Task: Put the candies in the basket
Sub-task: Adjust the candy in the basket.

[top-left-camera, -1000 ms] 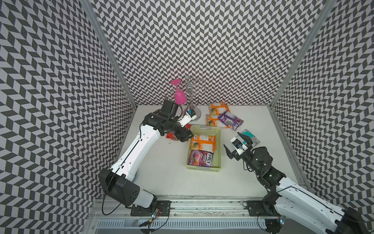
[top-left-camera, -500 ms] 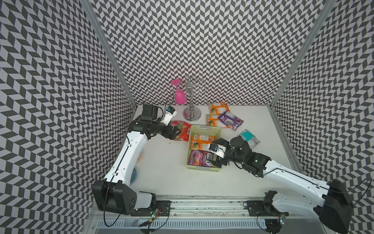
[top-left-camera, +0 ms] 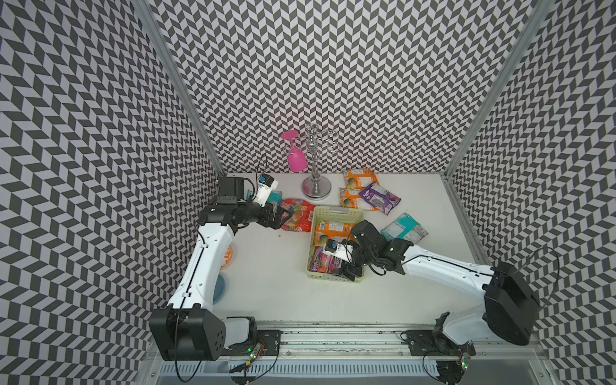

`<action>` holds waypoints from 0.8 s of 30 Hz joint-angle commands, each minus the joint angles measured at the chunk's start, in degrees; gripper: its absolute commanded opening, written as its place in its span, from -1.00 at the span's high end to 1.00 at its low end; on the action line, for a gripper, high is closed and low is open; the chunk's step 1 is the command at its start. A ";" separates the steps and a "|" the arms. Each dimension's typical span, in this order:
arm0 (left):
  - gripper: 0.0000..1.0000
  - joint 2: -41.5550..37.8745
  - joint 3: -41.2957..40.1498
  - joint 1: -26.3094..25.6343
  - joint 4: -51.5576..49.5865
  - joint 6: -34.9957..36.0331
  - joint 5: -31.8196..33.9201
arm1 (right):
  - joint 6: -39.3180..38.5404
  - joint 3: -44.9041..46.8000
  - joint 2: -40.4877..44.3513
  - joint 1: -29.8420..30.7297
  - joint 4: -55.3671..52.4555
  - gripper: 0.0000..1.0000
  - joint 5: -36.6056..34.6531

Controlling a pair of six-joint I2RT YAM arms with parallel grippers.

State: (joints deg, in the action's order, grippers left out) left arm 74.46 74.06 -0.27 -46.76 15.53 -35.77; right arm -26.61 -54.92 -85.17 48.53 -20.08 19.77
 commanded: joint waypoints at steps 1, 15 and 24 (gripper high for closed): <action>-0.98 -0.59 1.72 0.89 1.25 -0.02 -1.70 | 1.26 -0.84 -1.66 0.67 -0.53 -0.55 -4.03; -0.98 0.15 2.79 2.93 1.04 -0.58 -2.97 | 0.42 -3.82 -8.91 0.57 -0.93 -0.49 -8.52; -0.98 0.51 1.91 3.26 1.58 -1.05 -4.45 | 1.39 -7.81 -4.33 -1.31 -3.53 -0.41 1.34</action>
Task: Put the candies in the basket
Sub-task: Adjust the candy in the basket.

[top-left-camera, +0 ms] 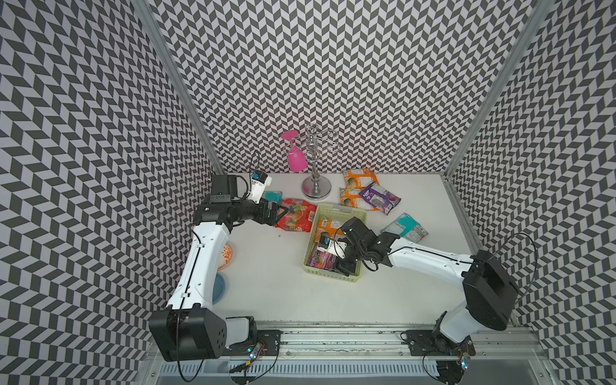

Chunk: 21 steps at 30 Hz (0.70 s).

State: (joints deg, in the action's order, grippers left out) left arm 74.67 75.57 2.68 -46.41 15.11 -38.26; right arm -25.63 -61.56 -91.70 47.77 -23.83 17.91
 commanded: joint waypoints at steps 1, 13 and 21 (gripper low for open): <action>-0.98 0.34 0.42 0.31 1.17 -0.61 -1.82 | 0.72 -1.28 2.27 -0.86 0.43 -0.42 3.12; -0.98 0.01 0.76 0.49 1.20 -0.87 -2.02 | -0.84 -0.06 -6.11 0.83 1.92 -0.40 -6.11; -0.98 -0.06 0.35 0.75 1.37 -1.10 -2.50 | -3.24 1.03 -8.33 0.92 2.70 -0.38 -15.69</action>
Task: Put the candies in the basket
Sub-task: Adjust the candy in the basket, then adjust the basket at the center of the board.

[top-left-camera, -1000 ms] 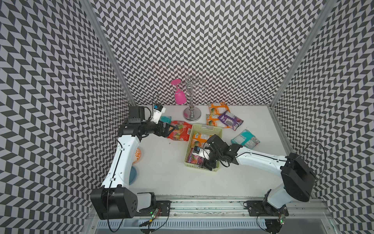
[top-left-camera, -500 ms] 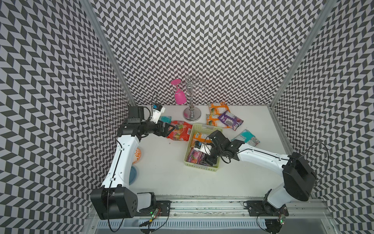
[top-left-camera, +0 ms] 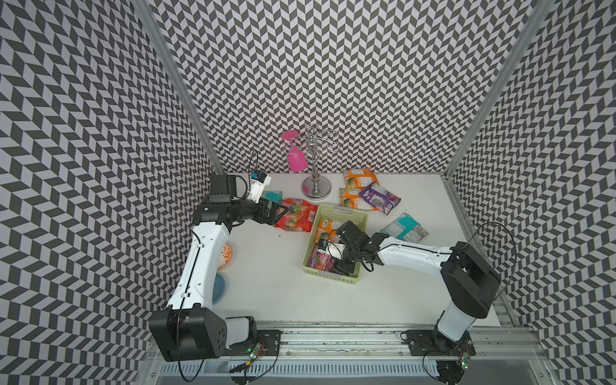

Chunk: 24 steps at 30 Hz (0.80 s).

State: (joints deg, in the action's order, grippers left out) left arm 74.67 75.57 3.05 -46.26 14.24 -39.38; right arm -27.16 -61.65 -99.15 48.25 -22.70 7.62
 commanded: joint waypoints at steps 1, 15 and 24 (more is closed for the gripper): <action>-0.97 -0.12 -0.05 0.46 1.26 -0.05 -1.58 | -2.16 1.33 -0.78 0.44 1.69 -0.37 -6.57; -0.98 0.10 -3.33 0.00 1.73 0.66 -1.20 | -0.88 -0.49 4.81 0.28 1.95 -0.32 -5.38; -0.98 -0.23 -13.92 -7.71 4.70 6.23 16.12 | 5.52 3.01 18.78 -4.06 6.89 -0.46 -2.30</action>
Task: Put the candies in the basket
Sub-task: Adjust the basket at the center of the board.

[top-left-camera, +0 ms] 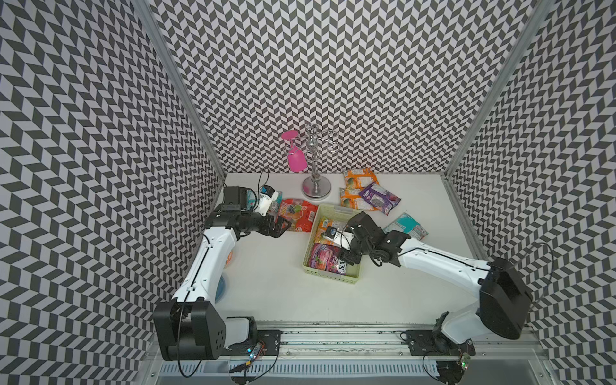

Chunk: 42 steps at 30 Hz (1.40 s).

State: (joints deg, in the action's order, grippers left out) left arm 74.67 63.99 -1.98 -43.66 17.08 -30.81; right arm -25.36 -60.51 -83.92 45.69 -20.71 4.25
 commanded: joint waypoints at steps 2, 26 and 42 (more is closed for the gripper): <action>-0.98 -0.07 -4.98 -4.20 3.19 4.42 9.09 | 6.94 3.36 6.34 -3.32 6.72 -0.51 -0.32; -0.98 2.49 -16.73 -15.50 12.44 5.17 13.12 | 45.37 -1.91 2.10 -25.44 -3.74 -0.82 -17.93; -0.98 1.64 -15.81 -19.42 12.54 5.58 14.86 | 51.54 -14.35 -16.57 -30.64 -16.77 -0.41 -16.49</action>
State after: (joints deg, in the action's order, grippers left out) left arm 77.76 47.27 -21.04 -32.47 21.69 -17.12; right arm 25.56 -72.60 -97.84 15.44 -33.67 -12.05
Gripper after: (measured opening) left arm 0.988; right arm 0.713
